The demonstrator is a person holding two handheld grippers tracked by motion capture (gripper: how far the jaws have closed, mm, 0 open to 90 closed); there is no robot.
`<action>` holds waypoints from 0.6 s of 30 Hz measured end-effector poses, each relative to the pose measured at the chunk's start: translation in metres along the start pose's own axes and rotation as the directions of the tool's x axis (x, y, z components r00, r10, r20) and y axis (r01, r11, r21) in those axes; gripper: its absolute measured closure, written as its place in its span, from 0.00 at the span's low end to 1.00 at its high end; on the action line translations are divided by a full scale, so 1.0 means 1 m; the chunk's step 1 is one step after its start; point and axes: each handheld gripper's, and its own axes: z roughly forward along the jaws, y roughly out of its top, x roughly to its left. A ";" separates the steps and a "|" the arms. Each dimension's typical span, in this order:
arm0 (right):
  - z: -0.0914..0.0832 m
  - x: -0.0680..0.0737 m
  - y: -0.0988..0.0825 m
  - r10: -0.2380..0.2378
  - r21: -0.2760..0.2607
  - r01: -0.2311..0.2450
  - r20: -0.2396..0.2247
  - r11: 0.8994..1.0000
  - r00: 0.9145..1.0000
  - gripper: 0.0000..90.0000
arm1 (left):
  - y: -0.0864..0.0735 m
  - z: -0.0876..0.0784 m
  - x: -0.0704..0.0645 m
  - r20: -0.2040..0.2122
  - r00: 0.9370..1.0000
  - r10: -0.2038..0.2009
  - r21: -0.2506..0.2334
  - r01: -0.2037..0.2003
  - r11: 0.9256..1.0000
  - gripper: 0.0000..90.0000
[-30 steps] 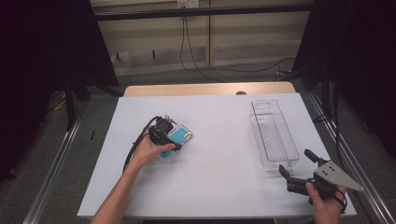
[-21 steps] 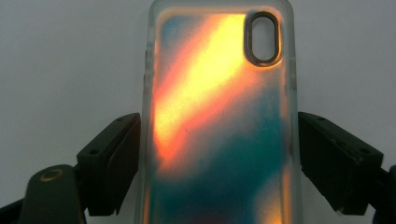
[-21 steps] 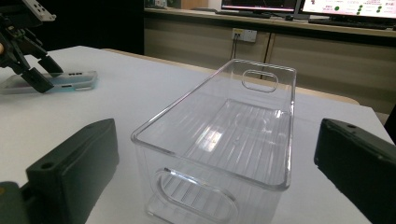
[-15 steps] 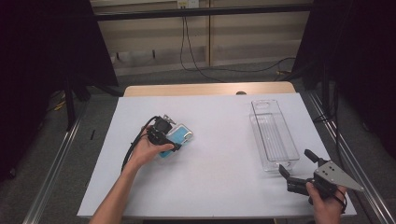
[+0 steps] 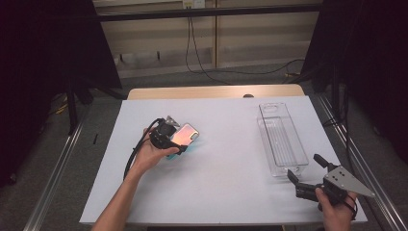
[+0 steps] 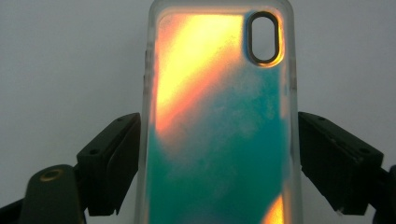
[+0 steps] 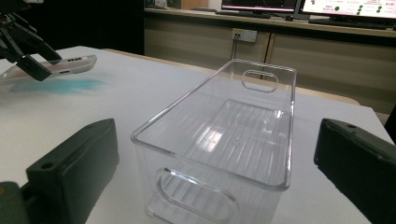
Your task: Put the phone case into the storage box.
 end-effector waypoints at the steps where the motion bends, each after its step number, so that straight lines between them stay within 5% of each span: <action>1: 0.000 0.000 0.000 0.000 0.000 0.000 0.000 1.000 1.000 0.00 | 0.000 -0.001 0.001 -0.010 1.000 -0.002 -0.008 0.002 1.000 0.19; 18: 0.000 0.001 0.000 -0.001 -0.002 0.001 -0.003 1.000 1.000 0.00 | 0.002 -0.024 0.000 -0.071 0.996 -0.045 -0.151 0.034 0.988 0.19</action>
